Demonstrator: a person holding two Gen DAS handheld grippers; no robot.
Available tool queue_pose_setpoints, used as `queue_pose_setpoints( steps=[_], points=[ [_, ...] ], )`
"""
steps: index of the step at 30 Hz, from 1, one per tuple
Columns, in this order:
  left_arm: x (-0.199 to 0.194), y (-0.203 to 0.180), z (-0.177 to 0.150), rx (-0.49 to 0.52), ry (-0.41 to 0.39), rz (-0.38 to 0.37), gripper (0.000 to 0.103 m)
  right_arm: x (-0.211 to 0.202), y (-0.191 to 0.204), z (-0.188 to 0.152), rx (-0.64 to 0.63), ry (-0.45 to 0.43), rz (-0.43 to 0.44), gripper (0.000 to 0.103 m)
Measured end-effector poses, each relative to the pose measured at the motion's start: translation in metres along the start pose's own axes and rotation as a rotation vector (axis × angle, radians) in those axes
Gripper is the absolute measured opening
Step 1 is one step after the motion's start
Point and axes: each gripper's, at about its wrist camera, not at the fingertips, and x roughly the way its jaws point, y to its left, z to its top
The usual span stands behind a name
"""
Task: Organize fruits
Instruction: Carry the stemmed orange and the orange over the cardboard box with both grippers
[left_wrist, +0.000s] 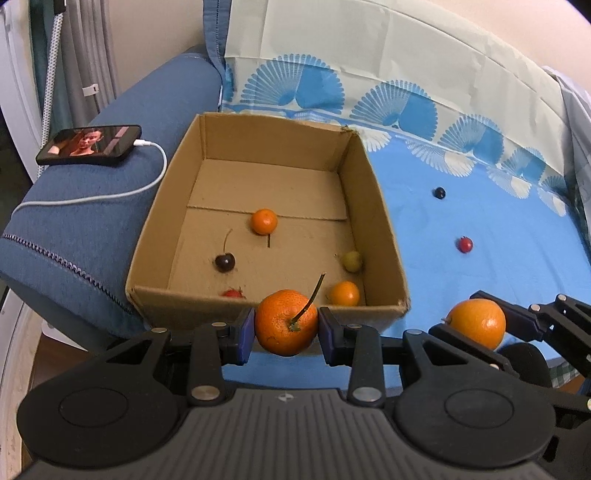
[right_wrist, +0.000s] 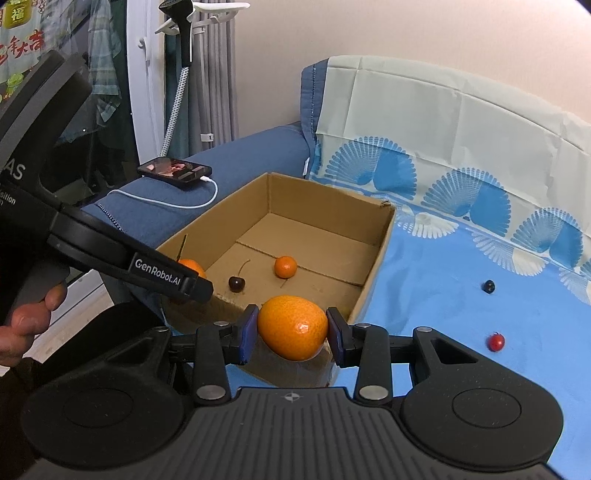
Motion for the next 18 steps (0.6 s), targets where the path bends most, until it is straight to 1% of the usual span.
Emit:
queue_pose_setpoints(
  steps=[6, 18],
  points=[
    [0.014, 0.008, 0.018, -0.02, 0.0, 0.013, 0.04, 0.023, -0.004, 0.01, -0.005, 0.008, 0.01, 0.041],
    [0.055, 0.032, 0.054, -0.048, 0.006, 0.048, 0.04, 0.084, -0.012, 0.033, -0.011, 0.028, 0.009, 0.041]
  ],
)
